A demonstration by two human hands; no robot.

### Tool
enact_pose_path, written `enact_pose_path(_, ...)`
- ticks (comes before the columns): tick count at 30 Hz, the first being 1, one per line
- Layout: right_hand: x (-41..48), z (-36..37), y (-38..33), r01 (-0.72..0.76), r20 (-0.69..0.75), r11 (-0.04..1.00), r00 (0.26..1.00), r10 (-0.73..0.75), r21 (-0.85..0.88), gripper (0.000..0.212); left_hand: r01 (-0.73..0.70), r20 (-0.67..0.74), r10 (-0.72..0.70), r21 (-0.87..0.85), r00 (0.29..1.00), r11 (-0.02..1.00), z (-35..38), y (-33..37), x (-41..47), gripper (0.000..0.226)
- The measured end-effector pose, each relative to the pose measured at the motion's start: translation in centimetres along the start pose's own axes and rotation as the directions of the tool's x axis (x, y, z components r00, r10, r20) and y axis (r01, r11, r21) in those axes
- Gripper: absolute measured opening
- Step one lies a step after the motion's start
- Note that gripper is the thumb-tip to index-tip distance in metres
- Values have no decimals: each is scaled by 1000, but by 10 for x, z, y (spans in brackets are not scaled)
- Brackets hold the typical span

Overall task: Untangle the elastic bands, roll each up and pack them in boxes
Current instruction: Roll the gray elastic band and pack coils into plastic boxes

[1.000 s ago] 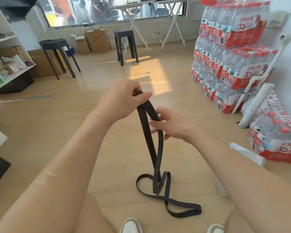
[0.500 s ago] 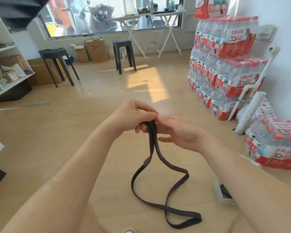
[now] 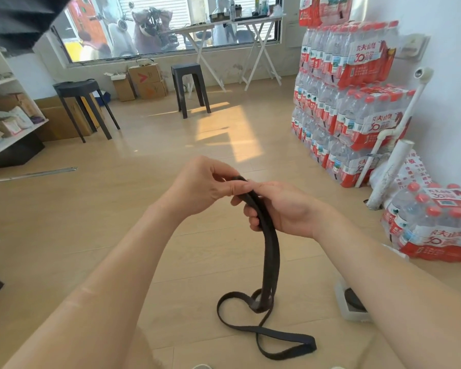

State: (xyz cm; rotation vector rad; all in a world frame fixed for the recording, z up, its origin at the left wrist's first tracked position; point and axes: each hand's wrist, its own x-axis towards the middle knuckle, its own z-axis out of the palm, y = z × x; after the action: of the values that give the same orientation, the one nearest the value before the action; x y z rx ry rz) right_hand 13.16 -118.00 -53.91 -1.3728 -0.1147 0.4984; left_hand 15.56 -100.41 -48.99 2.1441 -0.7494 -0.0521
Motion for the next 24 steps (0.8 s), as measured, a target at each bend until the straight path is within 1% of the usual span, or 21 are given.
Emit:
enact_pose_path(2,-2,-4,1,20,21,996,1000,-18,-87,57,7,-25,-5,84,1000,996,1,5,2,45)
enact_pose_path(3,-3,-5,2,46,-1,989,999,-47,-141,58,21,-38,-15,150,999,989,2,7,4,51)
enact_pose_path(5,-4,-5,3,123,-54,967,989,-138,-221,52,64,-78,-47,233,996,970,1,8,6,59)
enact_pose_path(6,-4,-5,3,148,-58,958,984,-167,-244,48,89,-103,-66,237,993,967,0,7,6,59)
enact_pose_path(9,-7,-1,4,148,1,944,988,-154,-295,30,171,-149,-141,215,979,961,-2,2,7,54)
enact_pose_path(10,-7,1,4,149,1,932,988,-157,-330,23,189,-155,-157,213,975,959,-1,1,7,51)
enact_pose_path(12,-5,7,7,161,-71,907,977,-204,-388,17,202,-139,-180,161,974,966,1,-3,6,44)
enact_pose_path(15,0,16,11,180,-210,896,936,-283,-405,20,180,-36,-181,-18,983,983,0,-6,3,21)
enact_pose_path(17,3,20,14,201,-262,881,905,-334,-429,21,153,-21,-155,-98,988,983,-1,-8,2,8)
enact_pose_path(19,6,22,15,217,-271,871,893,-359,-440,20,148,-80,-159,-130,984,981,1,-9,3,8)
enact_pose_path(22,9,27,15,223,-268,867,891,-367,-446,20,197,-203,-222,-136,954,971,6,-9,7,7)
enact_pose_path(24,11,28,14,226,-279,854,879,-386,-469,22,225,-233,-252,-139,939,964,8,-8,9,7)
